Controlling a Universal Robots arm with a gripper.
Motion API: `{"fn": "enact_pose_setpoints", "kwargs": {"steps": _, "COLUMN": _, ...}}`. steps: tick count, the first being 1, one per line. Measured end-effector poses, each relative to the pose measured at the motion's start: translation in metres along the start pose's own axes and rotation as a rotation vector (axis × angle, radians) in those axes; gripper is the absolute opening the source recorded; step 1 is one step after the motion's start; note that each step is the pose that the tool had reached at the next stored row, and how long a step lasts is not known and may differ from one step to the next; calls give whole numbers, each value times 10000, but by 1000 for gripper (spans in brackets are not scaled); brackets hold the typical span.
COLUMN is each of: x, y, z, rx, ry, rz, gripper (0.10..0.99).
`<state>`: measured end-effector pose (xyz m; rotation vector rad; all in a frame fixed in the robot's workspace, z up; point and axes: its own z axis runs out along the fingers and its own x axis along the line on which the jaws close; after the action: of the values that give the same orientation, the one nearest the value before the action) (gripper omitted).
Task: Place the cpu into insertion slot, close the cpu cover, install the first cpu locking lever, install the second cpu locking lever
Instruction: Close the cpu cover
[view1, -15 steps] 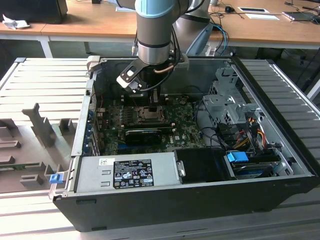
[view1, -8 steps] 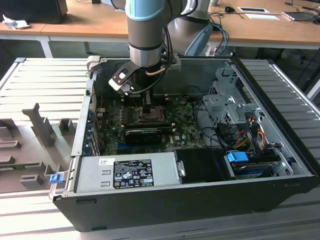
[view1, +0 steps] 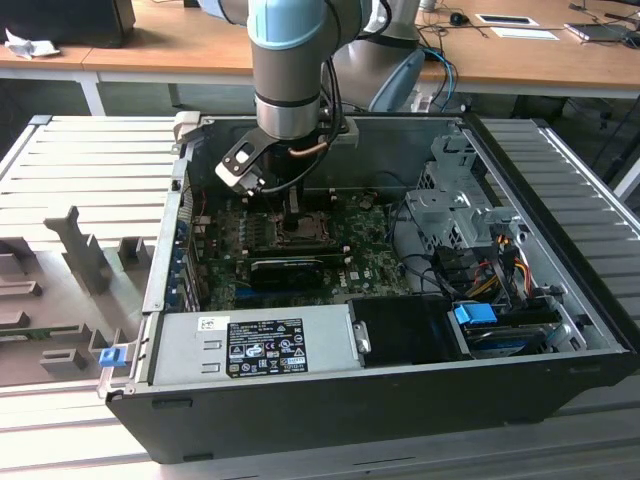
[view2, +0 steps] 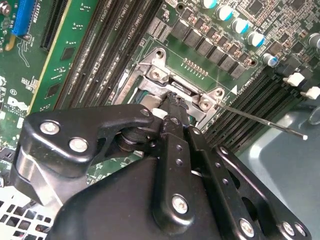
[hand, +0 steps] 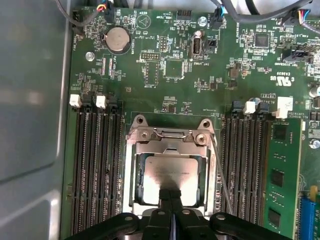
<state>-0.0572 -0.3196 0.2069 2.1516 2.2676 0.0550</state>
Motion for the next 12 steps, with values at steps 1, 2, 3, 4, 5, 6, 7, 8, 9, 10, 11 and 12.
{"fn": "enact_pose_setpoints", "kwargs": {"steps": 1, "x": 1, "y": 2, "z": -45, "rx": 1, "ry": -1, "rz": -1, "gripper": 106}}
{"fn": "enact_pose_setpoints", "kwargs": {"steps": 2, "x": 1, "y": 3, "z": -93, "rx": 2, "ry": -3, "rz": -1, "gripper": 106}}
{"fn": "enact_pose_setpoints", "kwargs": {"steps": 3, "x": 2, "y": 4, "z": -98, "rx": 1, "ry": -2, "rz": -1, "gripper": 106}}
{"fn": "enact_pose_setpoints", "kwargs": {"steps": 4, "x": 2, "y": 9, "z": -97, "rx": 3, "ry": -1, "rz": -2, "gripper": 106}}
{"fn": "enact_pose_setpoints", "kwargs": {"steps": 5, "x": 1, "y": 27, "z": -96, "rx": 11, "ry": -1, "rz": -1, "gripper": 106}}
{"fn": "enact_pose_setpoints", "kwargs": {"steps": 6, "x": -1, "y": 51, "z": -96, "rx": 19, "ry": -1, "rz": 1, "gripper": 106}}
{"fn": "enact_pose_setpoints", "kwargs": {"steps": 7, "x": -2, "y": 75, "z": -95, "rx": 25, "ry": -1, "rz": 0, "gripper": 106}}
{"fn": "enact_pose_setpoints", "kwargs": {"steps": 8, "x": -3, "y": 97, "z": -94, "rx": 29, "ry": -1, "rz": -2, "gripper": 106}}
{"fn": "enact_pose_setpoints", "kwargs": {"steps": 9, "x": -5, "y": 131, "z": -93, "rx": 35, "ry": 0, "rz": 0, "gripper": 106}}
{"fn": "enact_pose_setpoints", "kwargs": {"steps": 10, "x": -7, "y": 169, "z": -92, "rx": 43, "ry": -1, "rz": 0, "gripper": 106}}
{"fn": "enact_pose_setpoints", "kwargs": {"steps": 11, "x": -9, "y": 204, "z": -91, "rx": 47, "ry": 0, "rz": -2, "gripper": 106}}
{"fn": "enact_pose_setpoints", "kwargs": {"steps": 12, "x": -11, "y": 223, "z": -90, "rx": 50, "ry": 0, "rz": 0, "gripper": 106}}
